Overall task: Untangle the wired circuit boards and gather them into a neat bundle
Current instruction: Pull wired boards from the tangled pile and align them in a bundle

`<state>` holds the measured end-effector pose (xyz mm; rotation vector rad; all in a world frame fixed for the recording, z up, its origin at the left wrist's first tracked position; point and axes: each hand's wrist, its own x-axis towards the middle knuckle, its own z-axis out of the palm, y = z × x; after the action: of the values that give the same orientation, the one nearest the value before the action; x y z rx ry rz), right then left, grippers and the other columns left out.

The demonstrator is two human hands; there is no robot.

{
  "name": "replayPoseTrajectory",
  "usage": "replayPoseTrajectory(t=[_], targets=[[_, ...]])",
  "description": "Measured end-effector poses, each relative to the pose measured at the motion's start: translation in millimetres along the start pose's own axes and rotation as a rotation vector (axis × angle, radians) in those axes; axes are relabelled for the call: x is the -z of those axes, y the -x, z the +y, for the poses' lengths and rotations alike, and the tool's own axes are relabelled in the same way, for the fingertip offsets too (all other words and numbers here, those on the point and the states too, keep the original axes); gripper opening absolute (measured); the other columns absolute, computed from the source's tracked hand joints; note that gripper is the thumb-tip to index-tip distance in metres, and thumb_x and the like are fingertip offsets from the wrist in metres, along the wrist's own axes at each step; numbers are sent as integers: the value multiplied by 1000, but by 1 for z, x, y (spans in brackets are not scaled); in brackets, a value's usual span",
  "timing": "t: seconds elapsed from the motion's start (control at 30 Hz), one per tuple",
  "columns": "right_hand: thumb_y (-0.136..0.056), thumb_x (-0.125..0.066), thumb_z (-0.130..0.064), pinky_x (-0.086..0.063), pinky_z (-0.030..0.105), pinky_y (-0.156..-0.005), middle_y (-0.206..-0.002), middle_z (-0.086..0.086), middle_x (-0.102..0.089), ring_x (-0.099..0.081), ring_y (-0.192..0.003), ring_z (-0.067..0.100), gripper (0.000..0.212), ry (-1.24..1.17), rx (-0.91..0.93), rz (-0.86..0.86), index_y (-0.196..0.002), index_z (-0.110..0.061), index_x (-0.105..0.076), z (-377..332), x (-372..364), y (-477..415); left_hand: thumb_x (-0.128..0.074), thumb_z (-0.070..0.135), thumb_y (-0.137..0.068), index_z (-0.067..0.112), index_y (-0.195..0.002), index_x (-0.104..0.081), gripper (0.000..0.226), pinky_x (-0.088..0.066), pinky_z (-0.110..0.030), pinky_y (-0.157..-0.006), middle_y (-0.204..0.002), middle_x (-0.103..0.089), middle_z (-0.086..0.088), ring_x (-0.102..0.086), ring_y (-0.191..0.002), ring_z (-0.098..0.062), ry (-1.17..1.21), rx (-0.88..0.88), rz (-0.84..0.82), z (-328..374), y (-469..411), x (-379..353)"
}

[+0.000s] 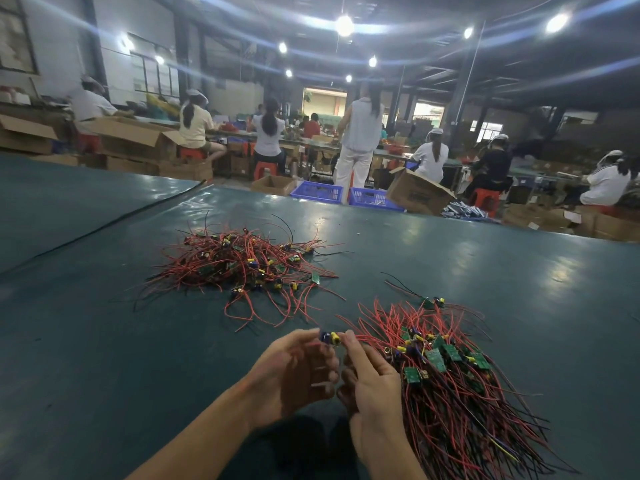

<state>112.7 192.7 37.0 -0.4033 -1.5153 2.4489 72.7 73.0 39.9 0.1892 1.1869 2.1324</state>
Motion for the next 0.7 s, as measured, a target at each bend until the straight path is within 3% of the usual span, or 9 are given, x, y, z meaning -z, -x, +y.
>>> replayPoseTrajectory(t=[0.07, 0.13, 0.17, 0.23, 0.3, 0.37, 0.53, 0.6, 0.7], targets=[[-79, -74, -20, -51, 38, -64, -67, 17, -65, -59, -62, 26, 20, -22, 31, 41, -62, -13, -76, -2, 2, -1, -56, 19, -75, 14, -72, -72, 16, -49, -29, -62, -75, -65, -5, -60, -63, -17, 30, -53, -25, -2, 0, 0], [-82, -72, -19, -55, 41, -67, -69, 16, -71, -64, -64, 28, 20, 7, 96, 53, -64, -13, -77, -4, 2, 0, -62, 9, -73, 18, -80, -71, 15, -49, -27, -60, -77, -65, -4, -59, -64, -15, -97, -134, -7, -8, -1, -1], [-83, -72, -18, -56, 39, -65, -69, 13, -72, -65, -63, 26, 20, 38, 144, 48, -64, -14, -78, -4, 2, 1, -68, 16, -73, 19, -81, -69, 9, -49, -26, -60, -77, -65, -3, -59, -65, -15, -170, -172, 21, -12, -2, -4], [-84, -71, -18, -55, 31, -55, -66, 12, -71, -63, -59, 22, 20, 101, 235, 26, -66, -14, -78, -3, 0, 3, -77, 44, -72, 23, -77, -71, 22, -49, -26, -61, -76, -65, -4, -61, -65, -15, -256, -229, 95, -16, -2, -10], [-84, -70, -16, -57, 30, -57, -69, 14, -71, -66, -61, 21, 19, 129, 272, 0, -67, -15, -78, -1, -2, 4, -69, 56, -78, 22, -72, -74, 34, -50, -24, -59, -74, -67, -5, -63, -64, -15, -271, -277, 176, -16, -3, -14], [-86, -69, -11, -55, 38, -61, -66, 17, -67, -61, -62, 26, 23, 109, 254, 15, -65, -13, -76, 2, -4, 4, -64, 48, -79, 19, -60, -72, 35, -48, -22, -53, -61, -63, -3, -59, -53, -13, -269, -335, 201, -13, -3, -15], [-84, -71, -17, -28, 14, -35, -45, -8, -46, -32, -35, 2, 23, -97, 76, 222, -62, -13, -77, -8, 2, -6, -67, 37, -76, 17, -46, -59, 37, -43, -19, -51, -48, -51, -5, -47, -43, -13, -443, -452, 168, -8, -3, -16], [-86, -70, -21, -25, 12, -32, -45, -10, -46, -31, -33, 1, 18, -173, 30, 277, -72, -12, -76, -17, 12, -12, -71, 33, -80, 18, -45, -57, 40, -43, -20, -52, -48, -52, -4, -48, -44, -13, -512, -465, 156, -6, -2, -13], [-89, -67, -21, -26, 13, -32, -47, -10, -48, -31, -32, 0, 12, -237, 45, 330, -83, -13, -74, -25, 25, -17, -61, 34, -81, 19, -46, -57, 38, -44, -20, -55, -49, -54, -2, -50, -46, -14, -566, -468, 143, -5, -1, -8]])
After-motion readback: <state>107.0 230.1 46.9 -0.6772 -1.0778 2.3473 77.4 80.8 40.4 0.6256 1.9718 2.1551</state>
